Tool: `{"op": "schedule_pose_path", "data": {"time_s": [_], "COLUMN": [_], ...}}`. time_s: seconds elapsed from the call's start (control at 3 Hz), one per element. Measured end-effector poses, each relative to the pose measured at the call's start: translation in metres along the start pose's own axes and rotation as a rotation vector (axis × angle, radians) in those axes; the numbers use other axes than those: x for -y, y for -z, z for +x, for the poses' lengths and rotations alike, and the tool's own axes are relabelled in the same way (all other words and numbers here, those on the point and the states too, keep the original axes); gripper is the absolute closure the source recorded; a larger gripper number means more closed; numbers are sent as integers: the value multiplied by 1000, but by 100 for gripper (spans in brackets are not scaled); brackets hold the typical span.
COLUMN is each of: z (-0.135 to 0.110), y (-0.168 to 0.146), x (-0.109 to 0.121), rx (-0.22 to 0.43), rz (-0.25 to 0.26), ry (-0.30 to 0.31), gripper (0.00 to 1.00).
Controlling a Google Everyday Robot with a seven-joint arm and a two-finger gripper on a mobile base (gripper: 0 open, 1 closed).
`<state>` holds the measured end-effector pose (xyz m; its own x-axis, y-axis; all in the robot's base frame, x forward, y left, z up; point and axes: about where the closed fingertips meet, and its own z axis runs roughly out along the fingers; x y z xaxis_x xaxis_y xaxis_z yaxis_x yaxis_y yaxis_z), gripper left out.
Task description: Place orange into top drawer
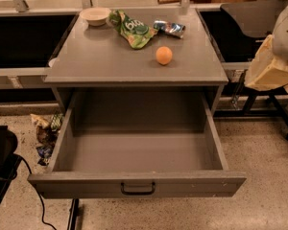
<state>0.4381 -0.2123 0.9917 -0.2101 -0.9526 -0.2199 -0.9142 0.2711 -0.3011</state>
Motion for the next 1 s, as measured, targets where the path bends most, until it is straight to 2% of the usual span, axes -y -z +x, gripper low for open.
{"op": "schedule_pose_path", "data": {"time_s": [0.33, 0.67, 1.0], "z": [0, 0, 3], "y": [0, 0, -12], "x": [0, 0, 28], "rx": [0, 0, 76], "rz": [0, 0, 43], "ry": [0, 0, -42], "gripper": [100, 81, 58]}}
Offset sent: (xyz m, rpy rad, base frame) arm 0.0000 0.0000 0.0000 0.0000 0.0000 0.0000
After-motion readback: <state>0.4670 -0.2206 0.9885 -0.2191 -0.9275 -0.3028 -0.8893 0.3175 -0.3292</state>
